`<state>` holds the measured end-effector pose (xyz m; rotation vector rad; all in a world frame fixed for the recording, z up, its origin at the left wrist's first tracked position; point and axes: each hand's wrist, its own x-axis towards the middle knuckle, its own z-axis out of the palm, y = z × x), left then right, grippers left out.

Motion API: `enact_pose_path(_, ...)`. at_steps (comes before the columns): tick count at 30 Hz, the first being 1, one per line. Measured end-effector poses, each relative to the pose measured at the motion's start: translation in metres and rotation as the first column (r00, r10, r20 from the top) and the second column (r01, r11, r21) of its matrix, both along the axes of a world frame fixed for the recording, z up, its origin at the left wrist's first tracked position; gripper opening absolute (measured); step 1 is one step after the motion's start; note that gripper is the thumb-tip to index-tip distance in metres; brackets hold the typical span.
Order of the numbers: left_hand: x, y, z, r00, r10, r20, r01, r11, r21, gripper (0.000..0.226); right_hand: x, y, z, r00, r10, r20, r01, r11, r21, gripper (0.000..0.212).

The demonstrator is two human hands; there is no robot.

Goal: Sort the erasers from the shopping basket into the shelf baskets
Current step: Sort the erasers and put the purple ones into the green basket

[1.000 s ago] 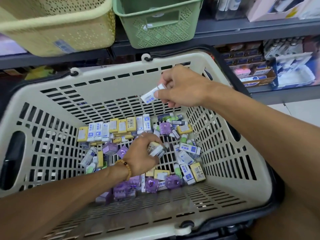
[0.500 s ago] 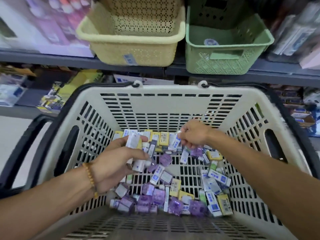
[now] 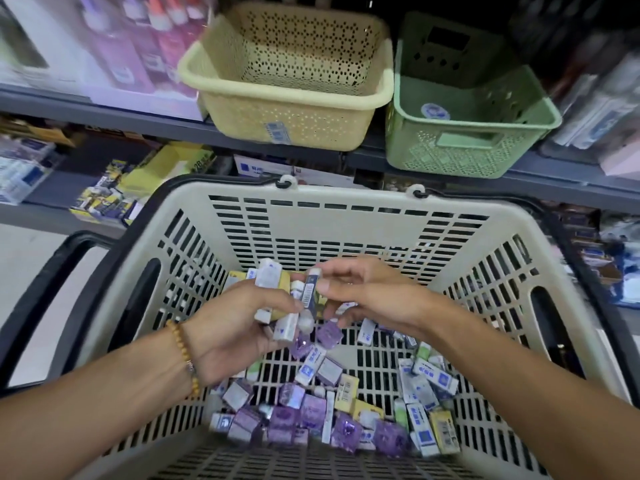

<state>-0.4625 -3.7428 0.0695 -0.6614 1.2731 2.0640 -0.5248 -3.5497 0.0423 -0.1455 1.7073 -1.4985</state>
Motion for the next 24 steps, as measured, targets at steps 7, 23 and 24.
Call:
enact_pose_path(7, -0.003, 0.001, -0.008, 0.999, 0.024, -0.023, -0.025, 0.999, -0.040, 0.050, 0.001, -0.004, 0.004, 0.950, -0.183, 0.251, 0.232, 0.955, -0.183, 0.014)
enact_pose_path(23, -0.004, 0.005, -0.008, 0.972, 0.156, -0.174, -0.208, 0.917, -0.339, 0.048, -0.013, 0.037, -0.013, 0.929, -0.369, -0.035, 0.365, 0.896, 0.251, 0.018)
enact_pose_path(24, -0.005, 0.005, -0.008, 0.971, 0.166, -0.173, -0.216, 0.917, -0.335, 0.046, -0.013, 0.041, -0.018, 0.941, -0.327, -0.083, 0.335, 0.878, 0.343, 0.019)
